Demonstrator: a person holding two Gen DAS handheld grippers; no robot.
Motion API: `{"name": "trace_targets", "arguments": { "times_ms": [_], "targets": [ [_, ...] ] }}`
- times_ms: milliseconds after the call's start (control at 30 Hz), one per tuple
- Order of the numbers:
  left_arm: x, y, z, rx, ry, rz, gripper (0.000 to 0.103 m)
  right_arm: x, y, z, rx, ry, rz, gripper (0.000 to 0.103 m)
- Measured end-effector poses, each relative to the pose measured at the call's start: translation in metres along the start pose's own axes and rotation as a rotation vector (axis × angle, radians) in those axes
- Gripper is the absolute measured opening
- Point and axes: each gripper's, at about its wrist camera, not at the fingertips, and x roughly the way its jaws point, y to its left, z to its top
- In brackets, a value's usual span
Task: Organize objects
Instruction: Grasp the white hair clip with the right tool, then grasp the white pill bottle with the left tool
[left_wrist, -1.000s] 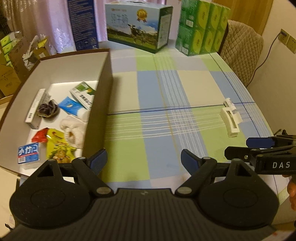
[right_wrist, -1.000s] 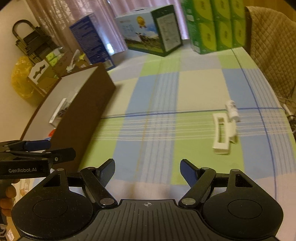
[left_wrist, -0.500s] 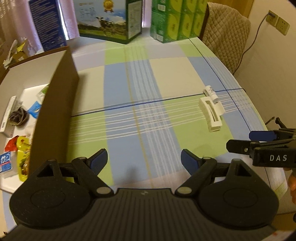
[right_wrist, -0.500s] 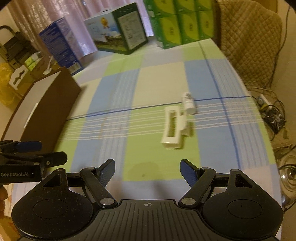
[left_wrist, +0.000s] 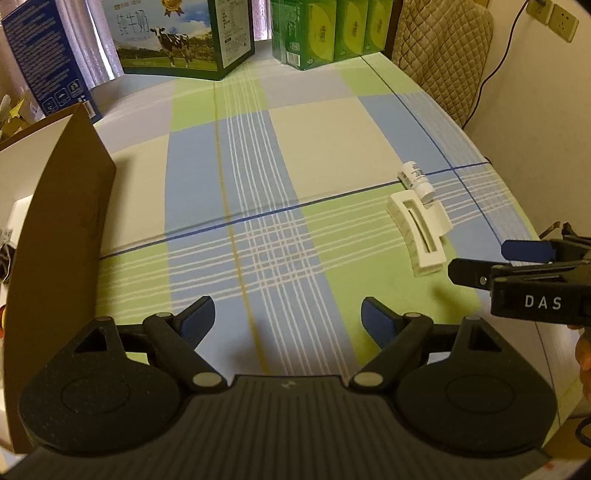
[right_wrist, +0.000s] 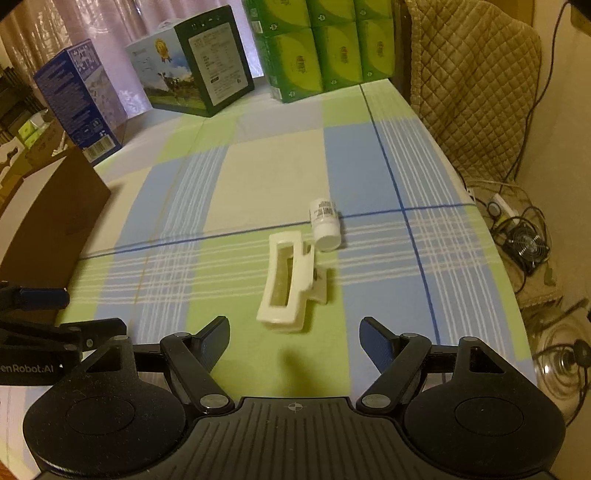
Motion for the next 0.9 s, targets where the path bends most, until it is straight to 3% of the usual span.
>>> {"name": "trace_targets", "arguments": {
  "times_ms": [633, 800, 900],
  "targets": [
    [0.05, 0.005, 0.028, 0.017, 0.048, 0.022, 0.084, 0.066, 0.008, 0.023, -0.062, 0.038, -0.053, 0.073],
    [0.055, 0.005, 0.032, 0.016, 0.053, 0.022, 0.084, 0.075, 0.007, 0.022, -0.084, 0.06, -0.06, 0.046],
    [0.056, 0.005, 0.033, 0.017, 0.053, 0.021, 0.084, 0.072, 0.007, 0.02, -0.104, 0.045, -0.052, 0.04]
  ]
}}
